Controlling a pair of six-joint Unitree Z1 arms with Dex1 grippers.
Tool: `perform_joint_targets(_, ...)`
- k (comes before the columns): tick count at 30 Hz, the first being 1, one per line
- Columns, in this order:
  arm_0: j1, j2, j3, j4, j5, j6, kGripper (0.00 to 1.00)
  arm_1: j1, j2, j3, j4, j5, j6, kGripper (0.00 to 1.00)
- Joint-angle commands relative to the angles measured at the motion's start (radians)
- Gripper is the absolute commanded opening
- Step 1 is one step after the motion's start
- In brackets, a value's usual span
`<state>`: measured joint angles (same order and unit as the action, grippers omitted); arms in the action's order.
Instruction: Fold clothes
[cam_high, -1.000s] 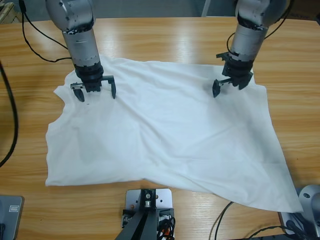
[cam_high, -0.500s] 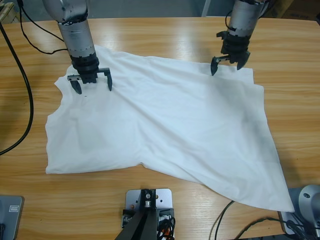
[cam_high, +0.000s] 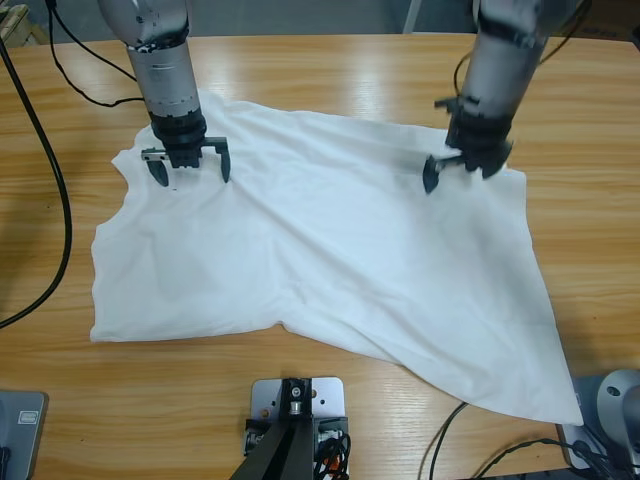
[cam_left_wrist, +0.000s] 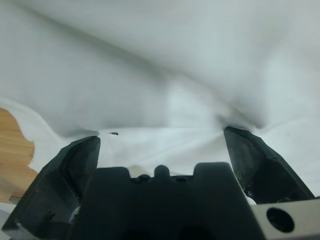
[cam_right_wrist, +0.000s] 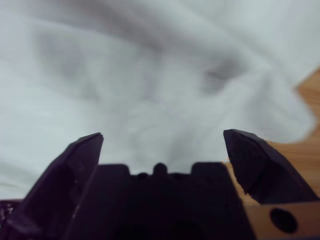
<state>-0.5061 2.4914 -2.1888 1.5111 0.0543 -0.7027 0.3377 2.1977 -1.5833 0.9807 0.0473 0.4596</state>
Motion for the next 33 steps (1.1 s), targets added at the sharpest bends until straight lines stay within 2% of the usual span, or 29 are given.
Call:
perform_joint_targets(1, -0.025, 0.018, 0.008, 0.103, -0.002, 0.003, 0.957, -0.05, 0.139, 0.001, -0.056, 0.01, -0.006, 0.982)
perform_joint_targets(9, -0.023, 0.022, 0.007, 0.111, 0.002, 0.003, 0.954, -0.083, 0.296, -0.306, 0.138, -0.089, -0.027, 0.954)
perform_joint_targets(13, 0.008, 0.036, -0.012, 0.11, 0.007, 0.003, 0.954, -0.092, 0.356, -0.456, 0.228, -0.093, -0.031, 0.954)
perform_joint_targets(18, 0.08, 0.072, -0.108, 0.112, 0.01, 0.016, 0.945, -0.116, 0.436, -0.631, 0.318, -0.095, -0.05, 0.946)
perform_joint_targets(25, 0.095, 0.12, -0.172, 0.115, 0.014, 0.028, 0.945, -0.164, 0.489, -0.785, 0.396, -0.101, -0.076, 0.945)
perform_joint_targets(29, 0.098, 0.127, -0.193, 0.135, 0.013, 0.02, 0.941, -0.174, 0.451, -0.799, 0.416, -0.097, -0.087, 0.947)
perform_joint_targets(33, 0.103, 0.054, -0.189, 0.15, 0.013, 0.02, 0.941, -0.137, 0.253, -0.786, 0.477, -0.109, -0.129, 1.0)
